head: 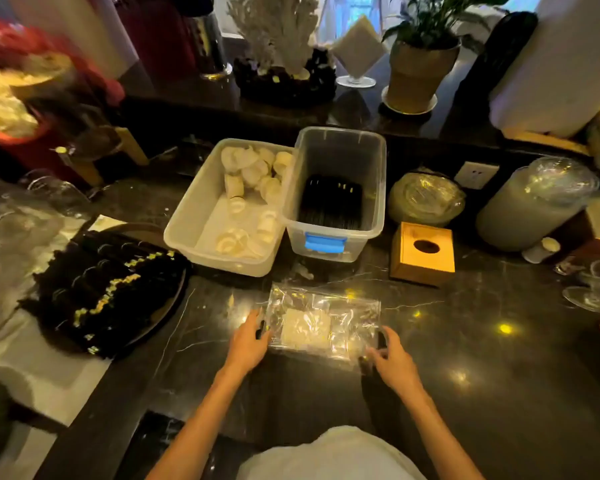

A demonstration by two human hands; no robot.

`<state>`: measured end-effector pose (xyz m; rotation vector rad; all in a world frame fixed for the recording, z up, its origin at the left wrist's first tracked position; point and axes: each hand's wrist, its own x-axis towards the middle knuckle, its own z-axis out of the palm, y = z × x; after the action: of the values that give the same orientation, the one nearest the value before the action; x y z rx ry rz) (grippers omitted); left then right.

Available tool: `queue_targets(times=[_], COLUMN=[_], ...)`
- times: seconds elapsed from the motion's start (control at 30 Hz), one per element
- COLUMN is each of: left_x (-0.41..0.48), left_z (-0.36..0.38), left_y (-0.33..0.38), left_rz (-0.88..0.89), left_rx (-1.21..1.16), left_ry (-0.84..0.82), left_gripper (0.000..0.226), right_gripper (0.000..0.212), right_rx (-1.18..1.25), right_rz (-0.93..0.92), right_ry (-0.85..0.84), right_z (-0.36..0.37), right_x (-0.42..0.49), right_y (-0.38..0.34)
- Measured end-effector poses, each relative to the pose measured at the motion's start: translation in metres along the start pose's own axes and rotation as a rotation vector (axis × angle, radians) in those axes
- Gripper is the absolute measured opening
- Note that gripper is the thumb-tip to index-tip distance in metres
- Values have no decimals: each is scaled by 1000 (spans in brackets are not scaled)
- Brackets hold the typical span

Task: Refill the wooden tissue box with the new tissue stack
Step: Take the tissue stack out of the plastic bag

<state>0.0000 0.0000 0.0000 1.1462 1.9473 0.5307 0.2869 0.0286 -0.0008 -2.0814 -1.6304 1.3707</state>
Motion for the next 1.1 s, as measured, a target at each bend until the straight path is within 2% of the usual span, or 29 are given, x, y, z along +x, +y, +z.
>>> queue_targets(times=[0.07,0.17,0.3,0.37,0.47,0.6,0.67,0.7,0.77,0.83,0.87,0.93,1.0,1.07,1.1], left_x=[10,21,18,14,11,2,-3,-5,-8,-8,-6,-4,-1,5,8], left_z=[0,2,2,3,0,-13,-20,-23,-29,-34,-36,-44,-52,-59,-63], left_y=[-3,-11,-19,-23,-23,-12,-2,4,18,31,37,46,54,60,63], left_rz=[-137,-251,-248,-237,-208,-230,-199,-187,-192,-209,-220,-250,-264,-217,-143], left_rx=[-20,-79,-149,-173,-216,-468,-554,-608,-712,-808,-851,-909,-923,-752,-557], left_ry=[18,2,10,37,55,-8,-37,-55,-81,-79,-80,-95,-97,-1,111], left_gripper=[39,32,14,13,16,18,25,26,27,28,30,32,31,24,25], right_gripper=[74,80,87,83,74,68,60,57,67,78,76,57,35,28,28], right_rx=[125,184,184,316,440,536,426,257,-199,-516,-610,-708,-705,-682,-685], right_rz=[56,148,188,244,240,191,71,-34,-301,-583,-687,-819,-841,-811,-804], right_ry=[-33,-43,-53,-106,-77,-52,13,90,224,238,215,169,150,173,187], right_z=[3,7,8,9,9,-3,-7,-8,-7,-1,3,9,5,-3,-8], right_x=[4,8,6,4,3,2,1,0,-3,-4,-3,-1,4,9,11], right_y=[-1,4,5,4,6,9,6,4,-5,-27,-42,-72,-100,-121,-130])
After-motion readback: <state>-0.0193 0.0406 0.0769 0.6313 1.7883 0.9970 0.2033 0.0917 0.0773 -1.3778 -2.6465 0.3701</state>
